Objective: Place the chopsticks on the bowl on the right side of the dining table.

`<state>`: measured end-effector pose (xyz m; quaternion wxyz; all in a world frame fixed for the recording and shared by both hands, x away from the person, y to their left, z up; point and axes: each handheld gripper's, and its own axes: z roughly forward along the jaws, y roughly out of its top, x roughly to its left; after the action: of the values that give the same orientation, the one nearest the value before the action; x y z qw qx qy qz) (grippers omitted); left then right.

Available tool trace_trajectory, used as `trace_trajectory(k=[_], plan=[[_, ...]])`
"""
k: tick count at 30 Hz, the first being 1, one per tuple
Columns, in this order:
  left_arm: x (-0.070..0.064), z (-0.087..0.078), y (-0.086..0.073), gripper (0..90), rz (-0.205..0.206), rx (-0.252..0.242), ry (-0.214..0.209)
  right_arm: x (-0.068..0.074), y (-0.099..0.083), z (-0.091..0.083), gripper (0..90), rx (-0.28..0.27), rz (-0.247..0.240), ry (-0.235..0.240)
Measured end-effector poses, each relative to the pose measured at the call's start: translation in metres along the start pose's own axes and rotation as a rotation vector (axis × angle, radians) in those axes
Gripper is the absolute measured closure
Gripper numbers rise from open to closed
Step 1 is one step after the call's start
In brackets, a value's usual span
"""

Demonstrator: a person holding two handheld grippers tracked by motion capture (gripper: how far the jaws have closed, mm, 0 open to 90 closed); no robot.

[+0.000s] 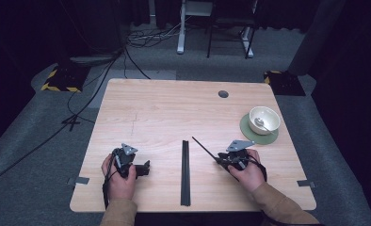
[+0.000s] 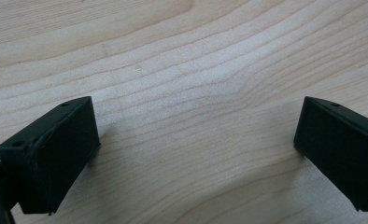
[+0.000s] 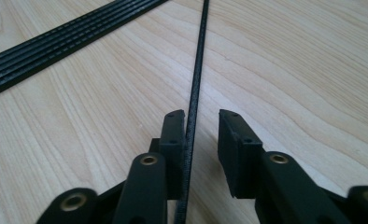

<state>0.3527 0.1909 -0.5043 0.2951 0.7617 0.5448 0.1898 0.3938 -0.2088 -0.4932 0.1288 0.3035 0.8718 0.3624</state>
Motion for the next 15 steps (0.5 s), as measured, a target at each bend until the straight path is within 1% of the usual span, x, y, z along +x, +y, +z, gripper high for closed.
trace_trajectory(k=[3, 4, 5, 6, 7, 8, 10, 11, 13, 15], plan=[[0.0, 0.0, 0.0, 0.2, 0.0, 0.0, 0.0, -0.0015, -0.0014, -0.0021, 75.6, 0.005, 0.007, 0.0], [0.0, 0.0, 0.0, 0.2, 0.0, 0.0, 0.0, -0.001, -0.0015, -0.0032, 76.1, 0.014, 0.017, -0.001], [0.0, 0.0, 0.0, 0.2, 0.0, 0.0, 0.0, -0.0016, -0.0021, -0.0037, 76.8, 0.012, 0.013, -0.002], [0.0, 0.0, 0.0, 0.3, 0.0, 0.0, 0.0, -0.0009, -0.0023, -0.0044, 77.4, 0.017, 0.026, -0.003], [0.0, 0.0, 0.0, 0.3, 0.0, 0.0, 0.0, -0.0026, -0.003, -0.0053, 78.3, 0.02, 0.003, -0.002], [0.0, 0.0, 0.0, 0.3, 0.0, 0.0, 0.0, -0.0015, -0.0033, -0.006, 79.2, 0.02, 0.017, -0.001], [0.0, 0.0, 0.0, 0.2, 0.0, 0.0, 0.0, -0.002, -0.0046, -0.0074, 81.1, 0.025, 0.015, -0.001], [0.0, 0.0, 0.0, 0.2, 0.0, 0.0, 0.0, -0.0019, -0.0047, -0.0079, 82.8, 0.026, 0.026, 0.0], [0.0, 0.0, 0.0, 0.2, 0.0, 0.0, 0.0, -0.0043, -0.005, -0.0085, 86.0, 0.029, 0.018, 0.004], [0.0, 0.0, 0.0, 0.2, 0.0, 0.0, 0.0, -0.0053, -0.0044, -0.0089, 86.4, 0.036, 0.032, 0.005]])
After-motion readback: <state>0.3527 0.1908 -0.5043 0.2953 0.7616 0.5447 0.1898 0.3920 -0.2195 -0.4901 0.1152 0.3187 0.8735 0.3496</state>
